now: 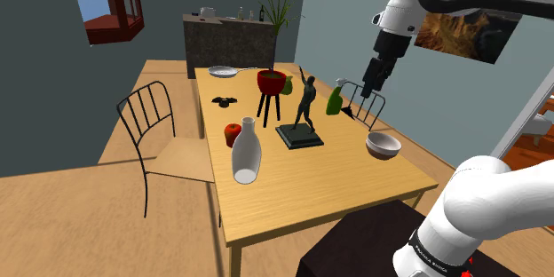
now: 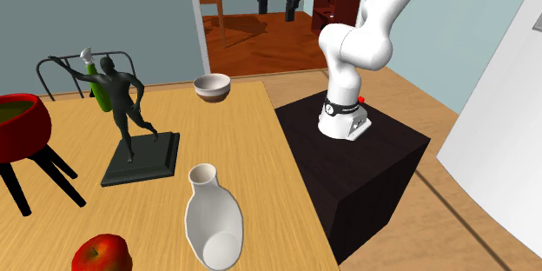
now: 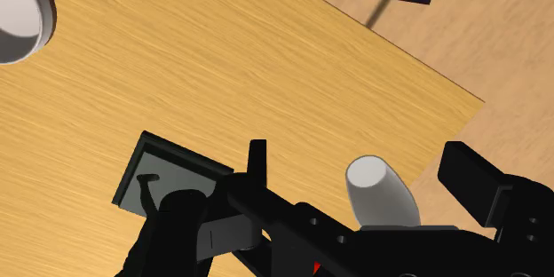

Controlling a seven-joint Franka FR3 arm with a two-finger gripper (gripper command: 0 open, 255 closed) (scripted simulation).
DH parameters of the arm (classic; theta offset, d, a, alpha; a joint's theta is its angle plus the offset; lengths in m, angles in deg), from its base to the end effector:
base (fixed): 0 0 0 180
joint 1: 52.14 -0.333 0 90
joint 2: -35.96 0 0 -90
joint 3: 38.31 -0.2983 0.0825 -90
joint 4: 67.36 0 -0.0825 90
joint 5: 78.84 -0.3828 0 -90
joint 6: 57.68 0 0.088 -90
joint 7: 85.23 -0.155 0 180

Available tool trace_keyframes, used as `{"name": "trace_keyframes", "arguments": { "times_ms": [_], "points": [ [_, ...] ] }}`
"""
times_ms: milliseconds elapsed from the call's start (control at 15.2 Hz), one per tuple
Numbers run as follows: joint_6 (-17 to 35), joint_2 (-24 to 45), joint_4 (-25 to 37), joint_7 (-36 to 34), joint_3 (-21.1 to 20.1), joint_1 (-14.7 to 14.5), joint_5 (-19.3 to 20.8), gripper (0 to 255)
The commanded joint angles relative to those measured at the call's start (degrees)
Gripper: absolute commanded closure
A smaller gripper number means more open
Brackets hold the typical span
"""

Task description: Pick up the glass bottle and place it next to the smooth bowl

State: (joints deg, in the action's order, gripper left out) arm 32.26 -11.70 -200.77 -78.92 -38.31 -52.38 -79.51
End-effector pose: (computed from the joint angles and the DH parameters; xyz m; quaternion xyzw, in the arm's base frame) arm 0.3098 0.0031 0.5574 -0.9977 -0.0573 -0.0368 0.0039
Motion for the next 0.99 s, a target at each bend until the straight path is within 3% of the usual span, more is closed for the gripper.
{"name": "trace_keyframes", "arguments": {
  "times_ms": [0,462,924],
  "points": [
    [0.0,0.0,0.0,0.0,0.0,0.0,0.0,0],
    [10.2,10.3,0.7,-7.1,-6.1,-1.0,-2.7,0],
    [19.0,23.1,5.4,-14.4,-11.8,-1.2,-2.9,0]
  ]
}}
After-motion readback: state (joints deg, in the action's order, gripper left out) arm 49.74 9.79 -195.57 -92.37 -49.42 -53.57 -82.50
